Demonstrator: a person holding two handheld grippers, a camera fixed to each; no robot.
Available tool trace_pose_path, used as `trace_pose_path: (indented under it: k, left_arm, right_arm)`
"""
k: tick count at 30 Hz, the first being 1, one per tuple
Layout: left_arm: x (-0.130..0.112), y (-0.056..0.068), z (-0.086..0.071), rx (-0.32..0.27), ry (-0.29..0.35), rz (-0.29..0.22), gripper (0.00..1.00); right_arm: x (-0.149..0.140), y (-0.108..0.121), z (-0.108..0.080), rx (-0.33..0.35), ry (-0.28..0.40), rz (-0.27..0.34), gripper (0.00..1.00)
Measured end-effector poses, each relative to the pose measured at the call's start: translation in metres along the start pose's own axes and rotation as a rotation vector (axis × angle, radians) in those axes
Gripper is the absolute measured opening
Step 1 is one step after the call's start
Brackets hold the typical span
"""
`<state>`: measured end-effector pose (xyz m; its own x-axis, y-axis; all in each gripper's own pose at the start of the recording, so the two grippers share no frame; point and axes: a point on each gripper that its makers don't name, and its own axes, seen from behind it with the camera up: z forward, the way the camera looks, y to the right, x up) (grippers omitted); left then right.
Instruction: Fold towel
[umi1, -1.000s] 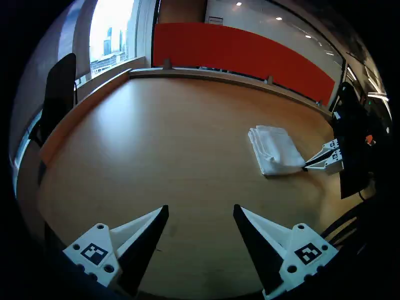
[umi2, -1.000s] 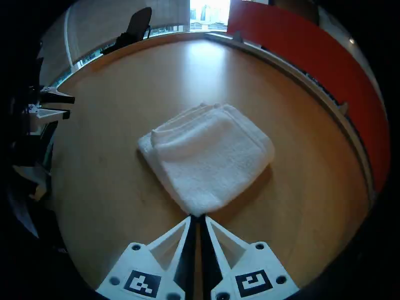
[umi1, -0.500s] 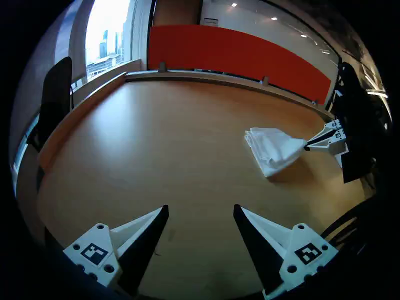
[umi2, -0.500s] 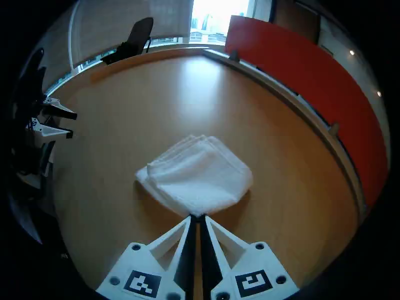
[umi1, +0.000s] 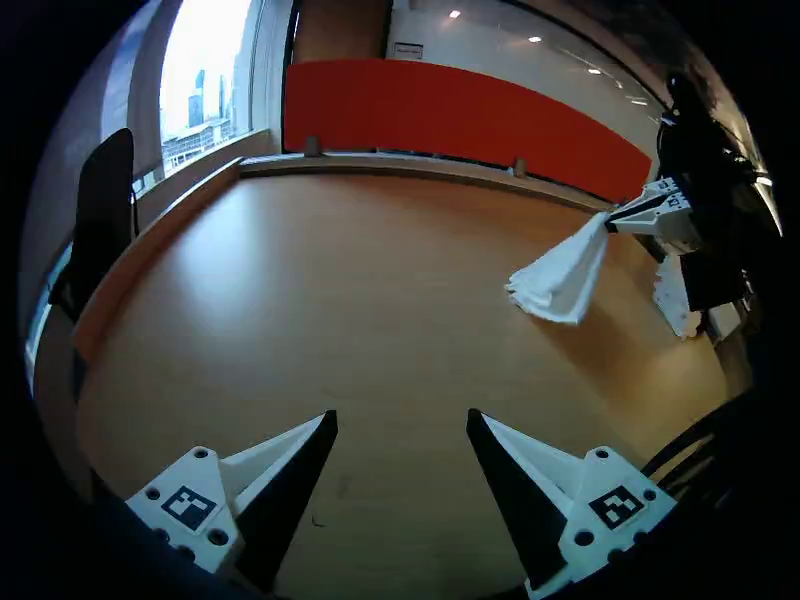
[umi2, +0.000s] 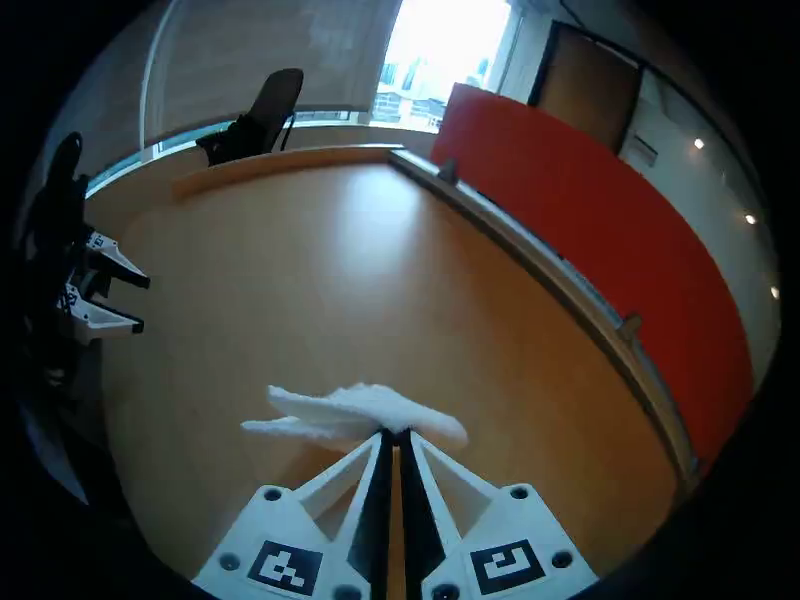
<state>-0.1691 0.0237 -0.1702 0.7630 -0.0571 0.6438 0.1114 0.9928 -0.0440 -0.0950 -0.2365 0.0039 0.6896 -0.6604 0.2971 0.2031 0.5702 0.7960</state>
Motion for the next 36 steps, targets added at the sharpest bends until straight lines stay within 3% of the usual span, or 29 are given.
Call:
trace_pose_path:
  k: [6, 18, 36]
  left_arm:
    - [0.005, 0.003, -0.002, -0.014, 0.005, -0.006, 0.96]
    - [0.011, 0.006, -0.002, -0.027, 0.009, 0.004, 0.96]
    - [0.019, 0.010, 0.002, -0.033, 0.005, 0.023, 0.96]
  right_arm:
    - [0.012, 0.017, -0.017, -0.037, 0.022, -0.002, 0.05]
    - [0.008, 0.051, -0.046, -0.093, 0.026, 0.034, 0.05]
    - [-0.031, 0.130, -0.095, -0.173, -0.035, 0.097, 0.05]
